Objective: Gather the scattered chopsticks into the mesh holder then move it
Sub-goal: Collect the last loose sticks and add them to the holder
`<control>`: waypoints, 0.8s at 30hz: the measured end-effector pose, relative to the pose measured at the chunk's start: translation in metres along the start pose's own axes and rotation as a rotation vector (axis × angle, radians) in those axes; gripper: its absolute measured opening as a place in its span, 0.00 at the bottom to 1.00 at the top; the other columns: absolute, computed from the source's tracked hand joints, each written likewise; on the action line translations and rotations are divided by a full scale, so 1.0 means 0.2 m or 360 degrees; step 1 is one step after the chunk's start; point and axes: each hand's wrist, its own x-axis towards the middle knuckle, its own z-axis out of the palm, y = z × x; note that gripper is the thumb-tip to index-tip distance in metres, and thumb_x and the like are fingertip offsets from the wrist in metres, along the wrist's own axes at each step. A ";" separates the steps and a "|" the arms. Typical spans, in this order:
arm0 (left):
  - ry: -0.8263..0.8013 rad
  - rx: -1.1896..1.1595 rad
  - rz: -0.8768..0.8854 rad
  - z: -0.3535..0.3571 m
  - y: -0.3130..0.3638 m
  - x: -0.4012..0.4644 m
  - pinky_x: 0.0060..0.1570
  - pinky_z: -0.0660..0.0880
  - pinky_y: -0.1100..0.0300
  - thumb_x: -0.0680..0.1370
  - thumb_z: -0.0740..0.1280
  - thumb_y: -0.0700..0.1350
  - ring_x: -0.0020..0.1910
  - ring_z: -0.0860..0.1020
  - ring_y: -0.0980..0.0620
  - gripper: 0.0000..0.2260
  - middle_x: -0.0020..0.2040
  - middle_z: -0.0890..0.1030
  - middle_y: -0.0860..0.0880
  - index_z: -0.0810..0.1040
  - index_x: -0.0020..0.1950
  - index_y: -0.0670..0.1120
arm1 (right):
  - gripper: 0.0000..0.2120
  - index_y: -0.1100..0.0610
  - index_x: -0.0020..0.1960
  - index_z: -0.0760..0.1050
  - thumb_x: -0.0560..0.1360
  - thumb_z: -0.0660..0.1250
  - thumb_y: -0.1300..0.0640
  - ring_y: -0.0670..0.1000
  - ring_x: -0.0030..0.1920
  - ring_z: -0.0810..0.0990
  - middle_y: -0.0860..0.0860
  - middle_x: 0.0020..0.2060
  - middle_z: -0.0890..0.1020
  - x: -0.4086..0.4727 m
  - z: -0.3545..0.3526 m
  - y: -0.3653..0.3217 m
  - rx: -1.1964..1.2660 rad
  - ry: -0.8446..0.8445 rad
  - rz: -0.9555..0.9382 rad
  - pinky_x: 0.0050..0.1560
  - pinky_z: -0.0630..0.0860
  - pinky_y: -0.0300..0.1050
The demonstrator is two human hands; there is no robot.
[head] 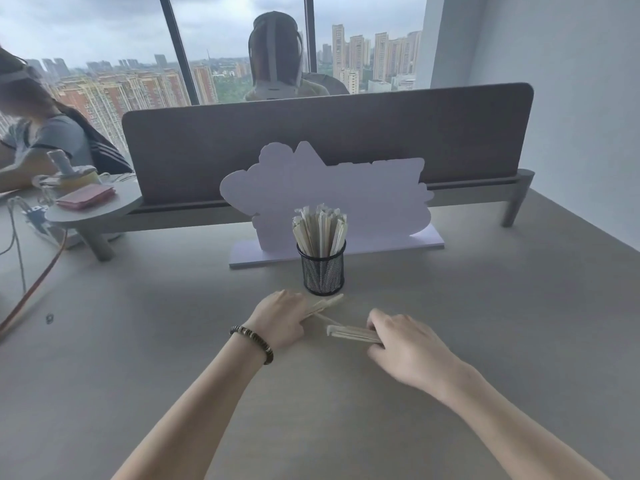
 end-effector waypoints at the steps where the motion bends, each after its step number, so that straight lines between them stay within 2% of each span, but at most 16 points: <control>1: 0.0017 -0.0006 -0.0004 0.01 0.00 0.00 0.41 0.66 0.57 0.72 0.62 0.35 0.53 0.78 0.38 0.09 0.53 0.79 0.40 0.75 0.50 0.39 | 0.09 0.54 0.57 0.71 0.77 0.61 0.55 0.58 0.52 0.79 0.52 0.48 0.82 0.00 -0.01 0.00 0.0050 -0.0018 0.0011 0.45 0.69 0.48; 3: 0.0059 -0.0074 -0.0001 0.04 0.01 -0.01 0.43 0.66 0.58 0.72 0.61 0.34 0.55 0.76 0.39 0.10 0.54 0.77 0.40 0.74 0.52 0.39 | 0.09 0.52 0.56 0.72 0.78 0.59 0.57 0.58 0.50 0.79 0.52 0.45 0.81 -0.01 -0.02 0.00 0.0127 -0.0054 0.0034 0.45 0.70 0.48; 5: 0.0120 -0.0156 0.0014 0.05 0.01 -0.03 0.46 0.67 0.58 0.72 0.60 0.32 0.55 0.76 0.41 0.09 0.53 0.77 0.41 0.71 0.49 0.42 | 0.06 0.53 0.46 0.72 0.78 0.57 0.57 0.58 0.44 0.76 0.50 0.37 0.77 0.00 -0.02 0.00 0.0200 -0.0106 0.0093 0.39 0.68 0.48; 7: 0.0163 -0.0228 0.0030 0.06 0.02 -0.05 0.46 0.67 0.58 0.73 0.59 0.32 0.54 0.76 0.41 0.10 0.52 0.77 0.41 0.65 0.46 0.46 | 0.10 0.53 0.38 0.67 0.78 0.57 0.57 0.56 0.38 0.73 0.49 0.32 0.74 0.01 -0.02 -0.01 0.0298 -0.0165 0.0173 0.34 0.66 0.44; 9: 0.0159 -0.0273 0.0029 0.07 0.03 -0.07 0.46 0.67 0.57 0.73 0.58 0.32 0.54 0.75 0.41 0.10 0.52 0.77 0.41 0.63 0.46 0.46 | 0.10 0.54 0.39 0.70 0.78 0.57 0.57 0.54 0.36 0.74 0.50 0.34 0.77 0.02 -0.02 0.00 0.0443 -0.0202 0.0232 0.35 0.70 0.46; 11: 0.0126 -0.0267 0.0039 0.08 0.02 -0.08 0.52 0.71 0.55 0.74 0.57 0.33 0.56 0.74 0.41 0.09 0.54 0.77 0.41 0.65 0.48 0.45 | 0.09 0.56 0.43 0.75 0.77 0.57 0.59 0.55 0.36 0.78 0.52 0.36 0.81 0.02 -0.02 0.00 0.0663 -0.0158 0.0277 0.40 0.77 0.46; 14: 0.0159 -0.0257 0.0029 0.11 0.02 -0.11 0.57 0.72 0.52 0.76 0.57 0.36 0.57 0.74 0.41 0.08 0.55 0.76 0.41 0.69 0.54 0.42 | 0.11 0.57 0.38 0.73 0.74 0.56 0.66 0.52 0.31 0.78 0.52 0.32 0.80 0.02 -0.01 -0.01 0.1201 -0.0027 0.0374 0.33 0.80 0.46; 17: 0.0267 -0.0387 -0.0037 0.12 0.04 -0.13 0.52 0.71 0.52 0.79 0.56 0.38 0.51 0.76 0.39 0.04 0.50 0.77 0.41 0.68 0.49 0.45 | 0.09 0.57 0.36 0.71 0.70 0.56 0.67 0.49 0.24 0.69 0.52 0.28 0.76 0.00 -0.01 0.00 0.1500 0.0035 0.0378 0.24 0.67 0.40; 20: 0.0345 -0.0649 -0.0218 0.09 0.05 -0.15 0.39 0.67 0.51 0.79 0.57 0.40 0.39 0.73 0.39 0.10 0.38 0.75 0.45 0.63 0.38 0.47 | 0.01 0.56 0.37 0.69 0.67 0.59 0.61 0.46 0.22 0.59 0.51 0.26 0.66 -0.02 -0.01 0.00 0.1723 0.0042 0.0308 0.23 0.56 0.38; 24: 0.0541 -0.0954 -0.0413 0.03 0.09 -0.18 0.31 0.62 0.54 0.77 0.57 0.47 0.32 0.66 0.44 0.13 0.29 0.70 0.49 0.60 0.34 0.46 | 0.22 0.50 0.33 0.57 0.79 0.66 0.50 0.46 0.23 0.55 0.45 0.23 0.60 -0.03 0.00 -0.01 0.1806 0.0187 0.0269 0.23 0.55 0.37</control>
